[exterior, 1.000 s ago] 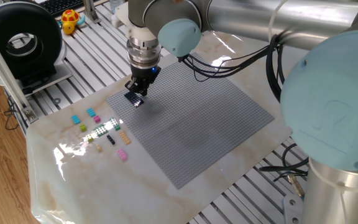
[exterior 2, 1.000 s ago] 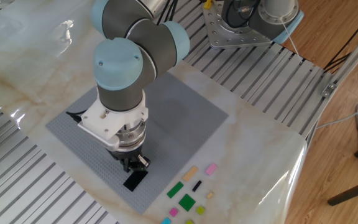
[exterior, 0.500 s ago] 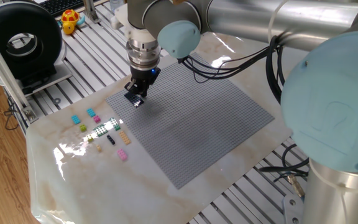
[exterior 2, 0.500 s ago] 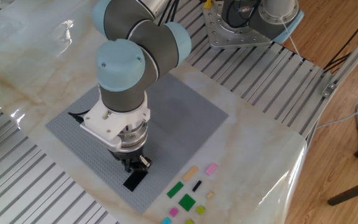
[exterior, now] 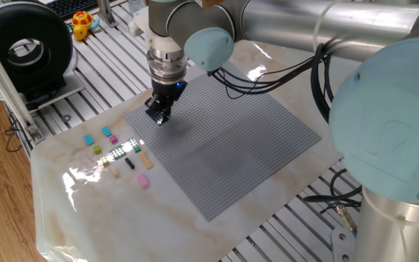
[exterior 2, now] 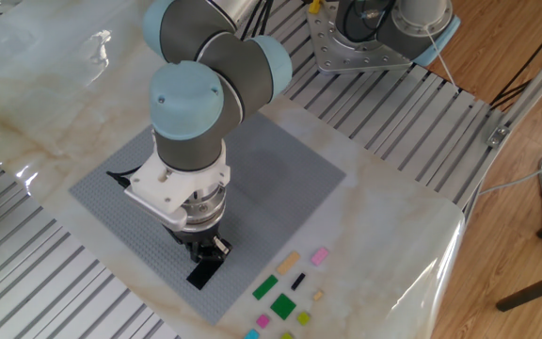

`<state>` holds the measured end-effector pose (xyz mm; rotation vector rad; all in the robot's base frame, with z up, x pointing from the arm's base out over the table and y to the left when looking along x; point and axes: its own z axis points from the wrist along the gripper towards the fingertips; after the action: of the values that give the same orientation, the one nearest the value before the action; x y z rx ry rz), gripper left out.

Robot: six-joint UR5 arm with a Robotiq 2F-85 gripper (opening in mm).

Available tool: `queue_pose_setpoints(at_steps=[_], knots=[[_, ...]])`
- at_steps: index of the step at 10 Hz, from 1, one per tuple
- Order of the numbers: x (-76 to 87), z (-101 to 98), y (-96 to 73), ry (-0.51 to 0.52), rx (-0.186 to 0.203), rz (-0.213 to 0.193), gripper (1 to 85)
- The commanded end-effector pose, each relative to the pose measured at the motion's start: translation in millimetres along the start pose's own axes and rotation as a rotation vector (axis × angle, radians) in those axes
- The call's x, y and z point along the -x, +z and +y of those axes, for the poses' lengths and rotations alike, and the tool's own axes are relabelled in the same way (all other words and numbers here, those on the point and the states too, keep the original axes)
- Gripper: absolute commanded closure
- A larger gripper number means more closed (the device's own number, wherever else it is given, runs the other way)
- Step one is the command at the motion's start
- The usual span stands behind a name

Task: Stack small Lego blocks randomly, one at a time

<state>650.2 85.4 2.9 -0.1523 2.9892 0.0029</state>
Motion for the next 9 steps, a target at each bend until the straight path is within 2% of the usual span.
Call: queue_pose_setpoints(at_steps=[1,9], knots=[[1.2,2.6,-0.6,0.012,0.011,-0.004,84.3],[0.2,3.4,-0.6,0.015,0.011,-0.004,84.3]])
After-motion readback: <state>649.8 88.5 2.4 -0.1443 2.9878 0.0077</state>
